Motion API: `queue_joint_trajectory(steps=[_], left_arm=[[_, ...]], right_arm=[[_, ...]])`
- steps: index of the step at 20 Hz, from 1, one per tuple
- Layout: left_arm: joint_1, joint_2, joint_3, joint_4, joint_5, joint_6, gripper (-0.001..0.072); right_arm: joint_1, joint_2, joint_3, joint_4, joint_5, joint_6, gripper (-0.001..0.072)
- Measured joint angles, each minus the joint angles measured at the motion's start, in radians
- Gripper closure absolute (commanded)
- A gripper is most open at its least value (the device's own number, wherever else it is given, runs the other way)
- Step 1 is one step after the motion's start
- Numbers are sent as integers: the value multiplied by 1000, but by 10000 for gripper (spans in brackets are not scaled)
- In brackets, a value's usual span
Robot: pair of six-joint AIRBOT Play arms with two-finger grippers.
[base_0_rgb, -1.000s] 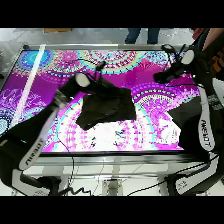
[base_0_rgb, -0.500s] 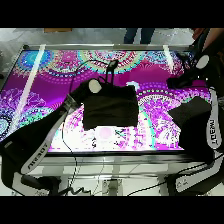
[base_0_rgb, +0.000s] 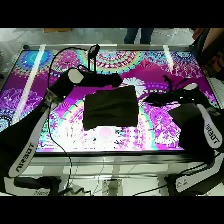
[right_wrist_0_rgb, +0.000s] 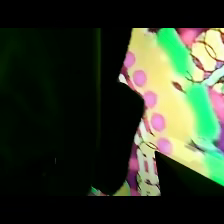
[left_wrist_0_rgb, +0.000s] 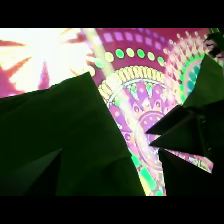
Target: Fold the clothes and pants, and hang the long-sleeved shirts on hangers.
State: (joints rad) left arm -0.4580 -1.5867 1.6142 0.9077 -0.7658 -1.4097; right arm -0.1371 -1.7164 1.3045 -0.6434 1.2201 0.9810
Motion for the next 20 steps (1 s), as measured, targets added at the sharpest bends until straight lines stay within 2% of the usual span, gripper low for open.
queue_joint_trajectory(steps=[4, 10, 14, 17, 20], left_arm=[[29, 35, 0, 103, -34, 3, 10], [113, 158, 0, 333, -176, 4, 10], [152, 211, 0, 401, -251, 4, 10], [163, 225, 0, 420, -278, 4, 10], [166, 231, 0, 427, -291, 4, 10]], right_arm=[[129, 0, -30, 13, -179, 72, 9], [201, -2, -40, -235, -352, 316, 28], [162, -18, -40, -246, -343, 403, 28], [136, -63, -39, -145, -262, 410, 27], [153, -128, -40, 10, -155, 363, 27]])
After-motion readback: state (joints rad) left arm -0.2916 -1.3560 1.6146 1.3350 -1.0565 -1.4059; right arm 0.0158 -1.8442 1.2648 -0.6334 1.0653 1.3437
